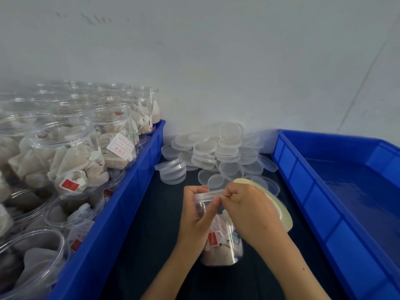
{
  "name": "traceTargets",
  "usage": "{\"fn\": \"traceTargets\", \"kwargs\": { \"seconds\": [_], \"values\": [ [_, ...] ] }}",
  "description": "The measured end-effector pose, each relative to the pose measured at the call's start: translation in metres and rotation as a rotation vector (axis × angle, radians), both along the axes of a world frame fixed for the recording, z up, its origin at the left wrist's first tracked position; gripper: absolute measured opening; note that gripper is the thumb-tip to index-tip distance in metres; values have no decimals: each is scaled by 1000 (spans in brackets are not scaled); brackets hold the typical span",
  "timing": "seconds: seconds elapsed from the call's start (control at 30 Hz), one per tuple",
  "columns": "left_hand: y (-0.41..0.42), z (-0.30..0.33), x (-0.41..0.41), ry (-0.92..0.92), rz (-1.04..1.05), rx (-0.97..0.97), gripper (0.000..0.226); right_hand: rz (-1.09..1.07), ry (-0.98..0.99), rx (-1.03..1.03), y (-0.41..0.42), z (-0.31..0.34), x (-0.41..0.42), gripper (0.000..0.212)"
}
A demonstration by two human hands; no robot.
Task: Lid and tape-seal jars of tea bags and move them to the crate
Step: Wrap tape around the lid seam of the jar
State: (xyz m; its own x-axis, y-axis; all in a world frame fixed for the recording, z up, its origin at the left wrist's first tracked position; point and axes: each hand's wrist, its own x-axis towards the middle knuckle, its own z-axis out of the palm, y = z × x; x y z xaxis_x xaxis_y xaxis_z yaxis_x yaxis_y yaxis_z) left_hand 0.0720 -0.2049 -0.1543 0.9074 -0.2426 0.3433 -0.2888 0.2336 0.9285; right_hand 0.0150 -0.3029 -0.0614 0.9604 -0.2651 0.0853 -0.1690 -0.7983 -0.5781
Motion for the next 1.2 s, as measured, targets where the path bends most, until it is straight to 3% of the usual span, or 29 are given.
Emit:
{"fn": "traceTargets", "kwargs": {
  "seconds": [0.4,0.53,0.73,0.9,1.0,1.13,1.2],
  "values": [
    [-6,2,-2,-14,127,6,37,22,-11,-81,-10,-4,2,24],
    [-5,3,-4,-6,164,0,47,30,1,-125,-11,-4,1,23],
    [-7,8,-6,0,234,8,55,129,99,-473,-15,1,1,23],
    [-8,6,-9,-24,184,-2,57,159,94,-482,-28,-1,-4,30],
    [-6,4,-7,-36,152,3,54,152,152,-348,-38,-1,-5,45],
    [-3,4,-2,-35,83,0,59,226,164,-423,-47,0,-7,57],
    [-1,4,2,-18,33,-17,57,253,176,-396,-50,2,-6,50]
  ]
}}
